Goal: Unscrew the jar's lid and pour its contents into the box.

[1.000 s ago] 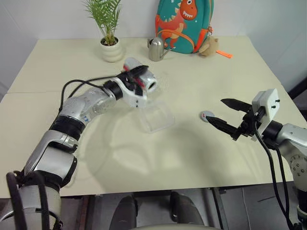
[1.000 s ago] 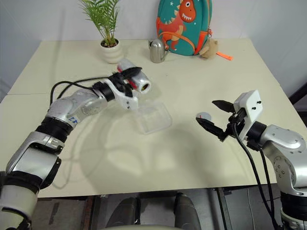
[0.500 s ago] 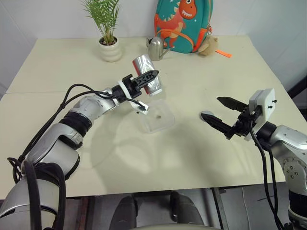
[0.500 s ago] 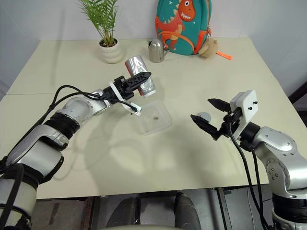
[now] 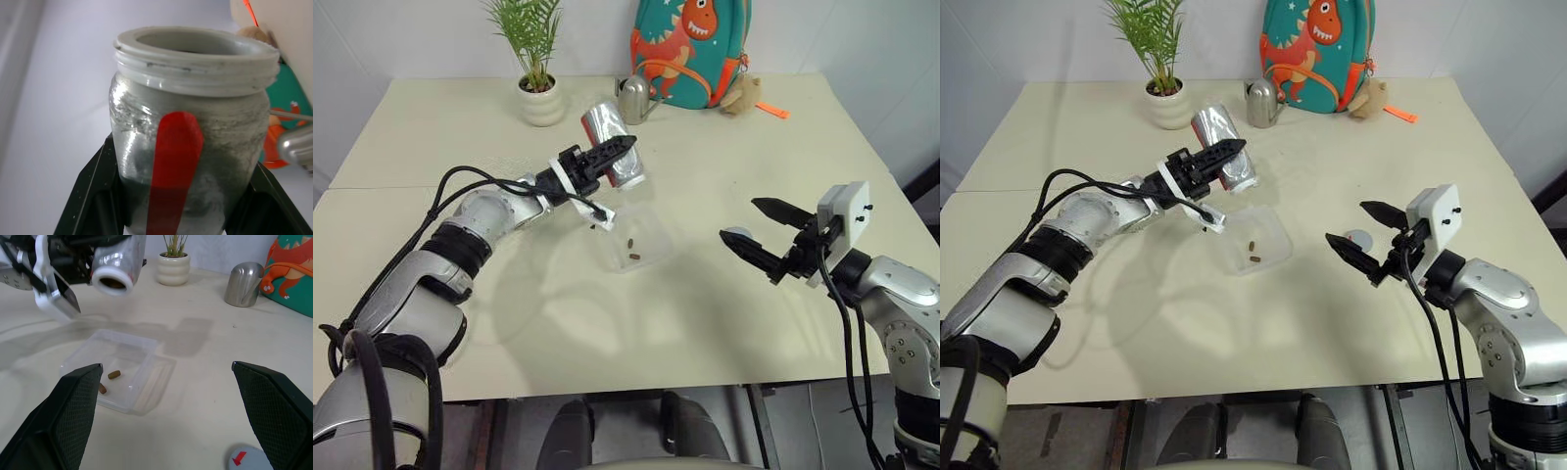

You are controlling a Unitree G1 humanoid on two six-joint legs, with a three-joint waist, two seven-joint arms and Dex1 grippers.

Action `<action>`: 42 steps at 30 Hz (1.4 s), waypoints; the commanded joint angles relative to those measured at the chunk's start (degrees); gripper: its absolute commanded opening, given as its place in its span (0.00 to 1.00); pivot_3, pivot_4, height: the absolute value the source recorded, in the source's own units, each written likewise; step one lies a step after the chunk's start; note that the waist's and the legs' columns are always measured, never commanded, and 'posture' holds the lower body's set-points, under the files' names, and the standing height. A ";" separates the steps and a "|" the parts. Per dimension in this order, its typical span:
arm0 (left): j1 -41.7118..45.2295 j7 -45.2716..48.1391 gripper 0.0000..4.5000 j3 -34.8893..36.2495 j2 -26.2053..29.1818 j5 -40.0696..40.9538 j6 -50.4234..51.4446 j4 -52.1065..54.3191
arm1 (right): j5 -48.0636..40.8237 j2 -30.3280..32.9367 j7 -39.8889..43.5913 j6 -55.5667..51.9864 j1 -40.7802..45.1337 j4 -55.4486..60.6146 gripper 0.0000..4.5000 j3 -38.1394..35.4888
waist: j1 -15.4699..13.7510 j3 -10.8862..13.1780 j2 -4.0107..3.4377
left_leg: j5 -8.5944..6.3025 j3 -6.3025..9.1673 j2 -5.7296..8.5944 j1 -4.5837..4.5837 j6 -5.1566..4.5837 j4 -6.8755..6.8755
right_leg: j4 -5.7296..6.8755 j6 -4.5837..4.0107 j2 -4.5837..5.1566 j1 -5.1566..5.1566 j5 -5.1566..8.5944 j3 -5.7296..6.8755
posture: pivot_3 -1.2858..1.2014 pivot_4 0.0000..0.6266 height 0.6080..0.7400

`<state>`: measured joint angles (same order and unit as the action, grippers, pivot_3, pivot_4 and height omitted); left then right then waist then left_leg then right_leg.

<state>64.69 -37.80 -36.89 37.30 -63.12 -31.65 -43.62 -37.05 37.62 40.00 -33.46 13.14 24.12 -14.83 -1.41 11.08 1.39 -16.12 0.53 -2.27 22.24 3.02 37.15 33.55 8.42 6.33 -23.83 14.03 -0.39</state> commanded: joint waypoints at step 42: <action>-54.70 62.32 1.00 61.53 -0.30 78.77 29.93 26.26 | 6.89 0.95 17.07 13.75 8.28 -9.27 1.00 10.34 | 2.15 -0.12 0.17 | 0.03 -0.05 -0.02 -0.31 0.05 0.01 | 0.22 -0.19 0.07 0.13 -0.05 -0.01 | 0.52 0.24 1.00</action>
<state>11.54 21.03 24.15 35.24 16.10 0.47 -20.77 -29.15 38.08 56.75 -20.15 21.60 13.18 -2.87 0.74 10.95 1.56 -16.11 0.46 -2.32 21.93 3.09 37.12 33.76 8.18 6.41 -23.71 14.01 -0.40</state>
